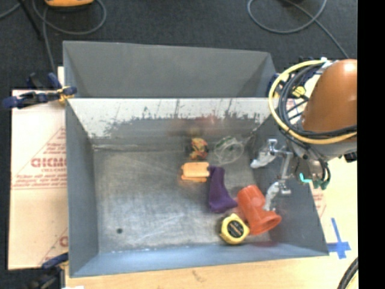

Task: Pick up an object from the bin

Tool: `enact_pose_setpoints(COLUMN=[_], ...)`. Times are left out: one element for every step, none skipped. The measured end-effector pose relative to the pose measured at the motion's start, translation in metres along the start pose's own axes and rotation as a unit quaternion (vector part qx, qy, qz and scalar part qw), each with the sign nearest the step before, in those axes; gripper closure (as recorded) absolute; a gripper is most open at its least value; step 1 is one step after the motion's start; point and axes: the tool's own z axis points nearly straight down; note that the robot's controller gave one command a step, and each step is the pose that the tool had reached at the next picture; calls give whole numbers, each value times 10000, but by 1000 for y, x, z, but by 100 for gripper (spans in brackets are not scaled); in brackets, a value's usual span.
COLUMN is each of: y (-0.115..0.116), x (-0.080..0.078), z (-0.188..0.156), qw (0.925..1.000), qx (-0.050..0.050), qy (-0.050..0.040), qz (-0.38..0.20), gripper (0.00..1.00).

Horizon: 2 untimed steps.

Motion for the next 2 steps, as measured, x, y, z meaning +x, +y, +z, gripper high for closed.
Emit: enact_pose_setpoints(y=[0, 53], x=[-2, -5], z=[-4, 1], qw=[10000, 10000], qx=[8, 6], qy=[-39, -31], qz=[-15, -59], gripper=[0, 0])
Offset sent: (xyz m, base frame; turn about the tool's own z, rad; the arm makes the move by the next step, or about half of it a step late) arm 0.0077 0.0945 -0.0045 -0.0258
